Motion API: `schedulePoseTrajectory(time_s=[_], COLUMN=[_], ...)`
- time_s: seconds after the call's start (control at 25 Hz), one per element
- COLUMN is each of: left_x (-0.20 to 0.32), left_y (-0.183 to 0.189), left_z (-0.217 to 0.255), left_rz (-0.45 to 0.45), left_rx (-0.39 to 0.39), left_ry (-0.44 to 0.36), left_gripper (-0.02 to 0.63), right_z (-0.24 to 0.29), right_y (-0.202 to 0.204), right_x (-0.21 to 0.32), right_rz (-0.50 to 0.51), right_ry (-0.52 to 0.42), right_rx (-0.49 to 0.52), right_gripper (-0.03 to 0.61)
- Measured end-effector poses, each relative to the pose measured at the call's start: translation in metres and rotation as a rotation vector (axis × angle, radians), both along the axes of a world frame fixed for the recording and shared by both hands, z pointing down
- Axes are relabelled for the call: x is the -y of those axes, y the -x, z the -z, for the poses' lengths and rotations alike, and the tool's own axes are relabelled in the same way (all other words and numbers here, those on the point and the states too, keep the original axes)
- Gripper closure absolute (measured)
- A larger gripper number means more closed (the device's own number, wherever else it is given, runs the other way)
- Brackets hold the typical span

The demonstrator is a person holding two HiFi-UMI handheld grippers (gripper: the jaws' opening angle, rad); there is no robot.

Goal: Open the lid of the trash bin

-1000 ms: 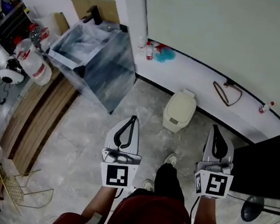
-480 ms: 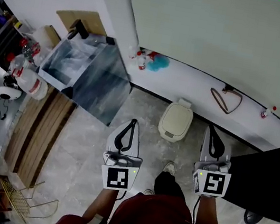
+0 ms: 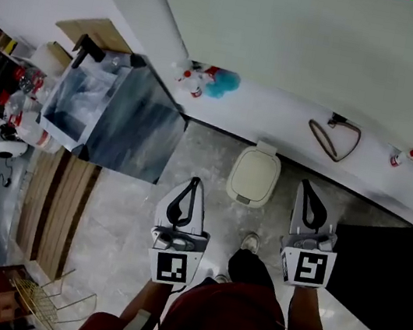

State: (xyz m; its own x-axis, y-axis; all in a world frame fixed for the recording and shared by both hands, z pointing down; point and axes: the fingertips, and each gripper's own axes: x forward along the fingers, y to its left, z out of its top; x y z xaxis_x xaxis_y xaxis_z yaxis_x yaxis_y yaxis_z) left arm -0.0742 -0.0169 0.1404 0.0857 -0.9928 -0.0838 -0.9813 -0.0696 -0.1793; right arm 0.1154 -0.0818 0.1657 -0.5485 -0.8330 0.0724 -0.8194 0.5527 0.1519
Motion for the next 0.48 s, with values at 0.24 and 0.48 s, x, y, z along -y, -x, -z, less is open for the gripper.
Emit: schedulePoseTrajectory(time_s=[0.24,0.48], left_x=[0.040,0.058], left_y=[-0.013,-0.007], left_z=[-0.038,-0.076], left_rz=[-0.008,-0.019], left_rx=[-0.004,-0.007], left_ry=[0.084,0.141], left_gripper=[0.607,0.607], right_z=[-0.045,-0.085], right_y=[-0.003,0.024], right_x=[0.031,0.039], right_rz=[0.020,0.054], right_ry=[0.096,0.192], right_rx=[-0.012,0.012], right_gripper=[0.578,0.578])
